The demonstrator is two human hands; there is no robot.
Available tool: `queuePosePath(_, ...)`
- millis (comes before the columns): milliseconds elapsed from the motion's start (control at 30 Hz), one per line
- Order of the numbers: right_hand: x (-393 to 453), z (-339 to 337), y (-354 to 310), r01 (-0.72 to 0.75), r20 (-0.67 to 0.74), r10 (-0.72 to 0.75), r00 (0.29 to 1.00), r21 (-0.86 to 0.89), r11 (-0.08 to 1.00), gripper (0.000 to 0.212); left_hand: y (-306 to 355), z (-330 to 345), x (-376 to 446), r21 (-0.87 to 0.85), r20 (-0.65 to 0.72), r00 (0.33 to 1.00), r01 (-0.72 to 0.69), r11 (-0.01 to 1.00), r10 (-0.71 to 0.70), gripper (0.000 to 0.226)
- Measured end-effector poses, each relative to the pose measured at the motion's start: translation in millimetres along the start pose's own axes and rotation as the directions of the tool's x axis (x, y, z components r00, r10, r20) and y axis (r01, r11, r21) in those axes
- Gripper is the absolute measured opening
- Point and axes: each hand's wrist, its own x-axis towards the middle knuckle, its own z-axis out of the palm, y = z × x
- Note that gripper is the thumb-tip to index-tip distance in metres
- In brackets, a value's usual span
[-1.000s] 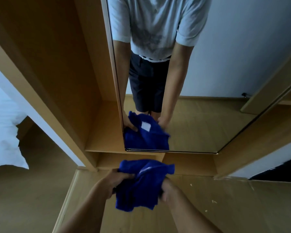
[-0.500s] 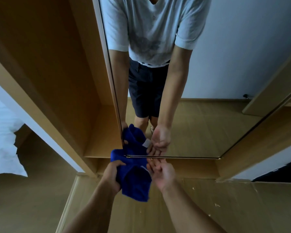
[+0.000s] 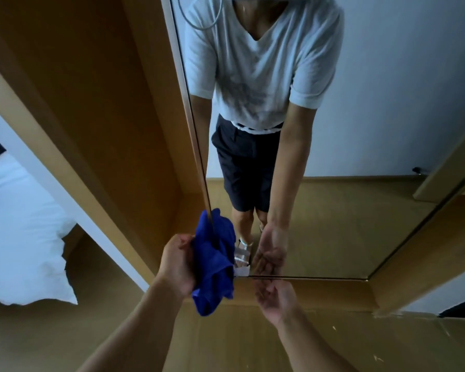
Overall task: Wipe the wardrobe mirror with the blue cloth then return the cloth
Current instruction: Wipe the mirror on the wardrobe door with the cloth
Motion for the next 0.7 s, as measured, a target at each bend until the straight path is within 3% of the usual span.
queuePosePath(100,-1.3,-0.3,-2.5,0.004,-0.022,-0.005,1.000,-0.036,0.999,0.025,4.3,-16.6,-1.7,0.039,0.116,0.993,-0.003,0.999,-0.001,0.046)
queuePosePath(200,2.1,-4.7,-0.3,0.021,-0.052,-0.022,0.998,-0.024,1.000,0.023,-0.7,-23.7,1.6,0.250,0.183,0.983,-0.053,0.967,0.007,0.071)
queuePosePath(333,2.9,-6.6,-2.2,0.009,-0.057,-0.011,0.998,-0.026,1.000,0.031,-17.7,-12.4,3.8,0.591,0.166,0.985,-0.132,0.796,0.040,0.087)
queuePosePath(500,-1.3,4.2,-6.6,-0.004,-0.103,-0.003,0.995,-0.062,0.998,0.055,-15.3,2.5,5.8,0.626,0.118,0.970,-0.240,0.742,0.214,0.071)
queuePosePath(600,-7.9,9.8,-6.6,-0.001,-0.098,-0.004,0.995,-0.054,0.999,0.039,-6.3,10.2,2.0,0.611,0.116,0.964,-0.260,0.748,0.240,0.065)
queuePosePath(700,-18.6,17.5,-10.5,-0.015,-0.102,-0.004,0.995,-0.176,0.984,0.025,3.6,17.0,-4.6,0.623,0.119,0.955,-0.286,0.728,0.273,0.066)
